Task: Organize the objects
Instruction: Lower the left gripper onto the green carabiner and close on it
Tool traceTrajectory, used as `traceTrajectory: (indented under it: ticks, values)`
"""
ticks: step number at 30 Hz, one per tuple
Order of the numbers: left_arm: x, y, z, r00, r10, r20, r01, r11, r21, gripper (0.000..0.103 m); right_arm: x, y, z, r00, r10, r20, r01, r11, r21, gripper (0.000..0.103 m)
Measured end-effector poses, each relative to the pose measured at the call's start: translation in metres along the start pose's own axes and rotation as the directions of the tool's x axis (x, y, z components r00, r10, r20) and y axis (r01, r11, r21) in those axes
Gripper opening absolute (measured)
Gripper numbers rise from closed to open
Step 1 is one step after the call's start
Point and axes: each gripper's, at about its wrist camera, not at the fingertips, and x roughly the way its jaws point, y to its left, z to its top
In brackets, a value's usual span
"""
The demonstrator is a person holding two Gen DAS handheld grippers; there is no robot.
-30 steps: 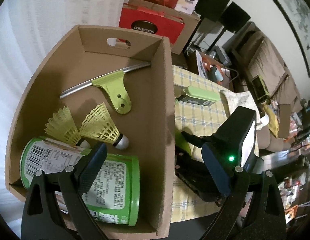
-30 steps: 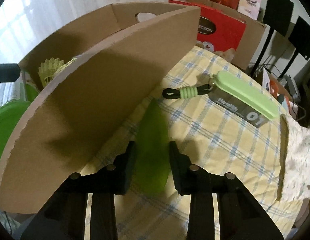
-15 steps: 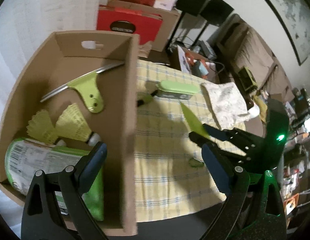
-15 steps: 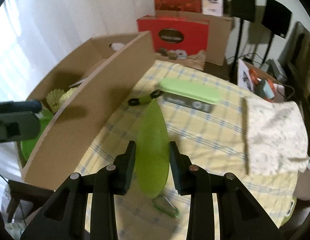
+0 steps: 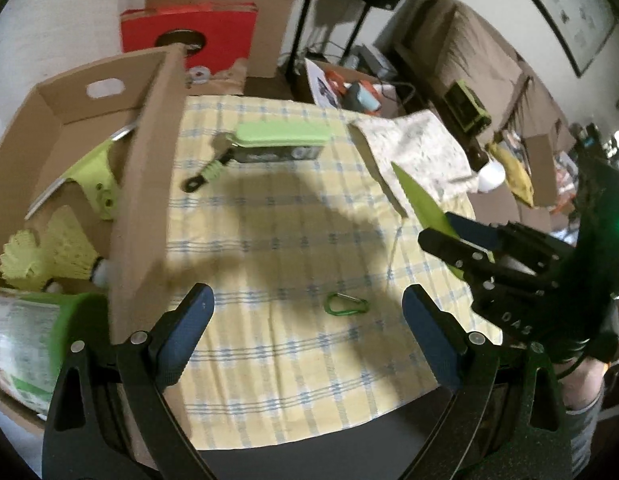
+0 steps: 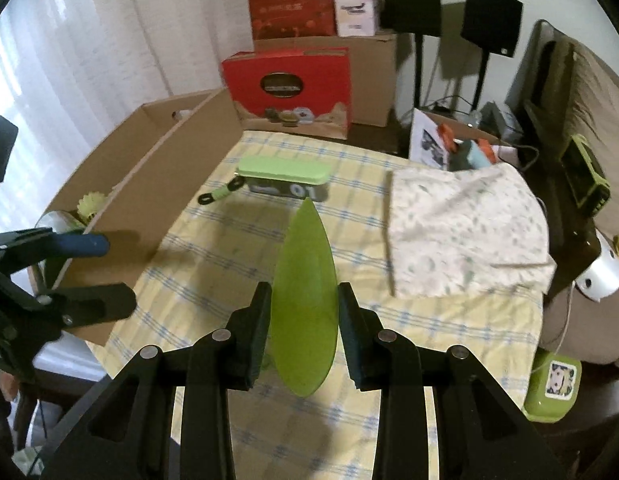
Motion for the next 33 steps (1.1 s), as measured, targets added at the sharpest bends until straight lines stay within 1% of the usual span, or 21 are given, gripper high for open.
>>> traceTrajectory:
  ticks: [4,10,15,17,22,26,28,31,32,33]
  values:
    - [0.017,-0.013,-0.008,1.000,0.008,-0.017,-0.007,1.000,0.026,0.095,-0.007,-0.013,-0.010,1.000,-0.002,0.011,0.002,0.999,0.038,0.033]
    - [0.047,-0.022,-0.021,0.998,0.062,-0.026,-0.061,0.998,0.030,0.095,-0.015,-0.026,-0.021,1.000,-0.022,0.021,0.020,0.997,0.073,0.033]
    - [0.072,-0.028,-0.031,0.990,0.133,-0.049,-0.132,0.991,0.023,0.087,-0.018,-0.033,-0.030,0.999,-0.047,0.021,0.044,0.994,0.098,0.033]
    - [0.080,-0.030,-0.034,0.986,0.157,-0.052,-0.156,0.988,0.016,0.085,-0.019,-0.036,-0.033,0.998,-0.052,0.021,0.049,0.993,0.107,0.033]
    - [0.091,-0.032,-0.036,0.979,0.198,-0.048,-0.198,0.980,0.007,0.082,-0.019,-0.045,-0.041,0.999,-0.049,0.022,0.045,0.988,0.145,0.033]
    - [0.094,-0.039,-0.037,0.972,0.233,-0.031,-0.232,0.972,0.034,0.082,-0.019,-0.047,-0.045,0.999,-0.049,0.021,0.045,0.986,0.158,0.033]
    - [0.094,-0.041,-0.037,0.972,0.236,-0.020,-0.235,0.971,0.043,0.081,-0.018,-0.048,-0.046,0.999,-0.046,0.021,0.042,0.986,0.164,0.033]
    - [0.093,-0.044,-0.040,0.972,0.235,-0.005,-0.234,0.971,0.054,0.075,-0.017,-0.049,-0.048,0.999,-0.042,0.020,0.038,0.985,0.170,0.033]
    - [0.094,-0.048,-0.040,0.970,0.244,0.002,-0.243,0.968,0.066,0.070,-0.017,-0.049,-0.048,0.999,-0.042,0.019,0.038,0.985,0.170,0.033]
    - [0.093,-0.049,-0.041,0.971,0.238,0.010,-0.238,0.969,0.073,0.062,-0.016,-0.048,-0.049,0.999,-0.041,0.017,0.038,0.985,0.171,0.033]
